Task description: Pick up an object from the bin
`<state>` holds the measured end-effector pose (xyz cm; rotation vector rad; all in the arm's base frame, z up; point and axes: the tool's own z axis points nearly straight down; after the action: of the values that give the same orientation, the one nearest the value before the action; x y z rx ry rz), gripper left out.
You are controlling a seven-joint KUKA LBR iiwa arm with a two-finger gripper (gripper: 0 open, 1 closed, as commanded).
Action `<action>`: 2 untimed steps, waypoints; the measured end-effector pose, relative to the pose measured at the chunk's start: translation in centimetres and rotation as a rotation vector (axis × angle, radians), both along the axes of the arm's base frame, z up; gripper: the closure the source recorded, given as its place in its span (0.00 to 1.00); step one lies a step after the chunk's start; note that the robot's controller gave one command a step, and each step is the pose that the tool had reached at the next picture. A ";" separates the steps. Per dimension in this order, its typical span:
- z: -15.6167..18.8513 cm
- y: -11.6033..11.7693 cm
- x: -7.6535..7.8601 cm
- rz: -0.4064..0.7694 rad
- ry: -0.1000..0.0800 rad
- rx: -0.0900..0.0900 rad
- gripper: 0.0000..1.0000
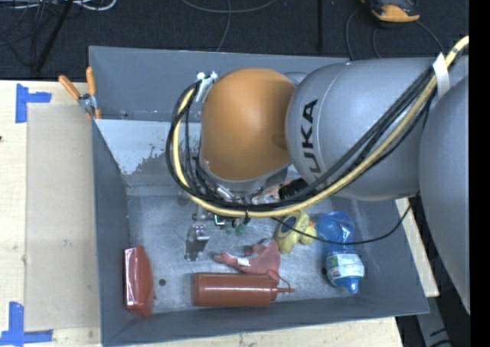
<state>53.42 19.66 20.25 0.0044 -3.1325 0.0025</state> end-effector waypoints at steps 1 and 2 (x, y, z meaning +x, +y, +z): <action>0.4 -0.1 0.2 -0.004 -0.007 0.001 0.00; -6.9 -5.0 -0.2 0.004 -0.011 0.003 0.00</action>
Offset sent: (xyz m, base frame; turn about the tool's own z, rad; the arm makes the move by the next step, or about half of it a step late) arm -0.0068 -0.0949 -0.1325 -0.0055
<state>53.18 14.61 13.38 0.0108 -3.1437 -0.0016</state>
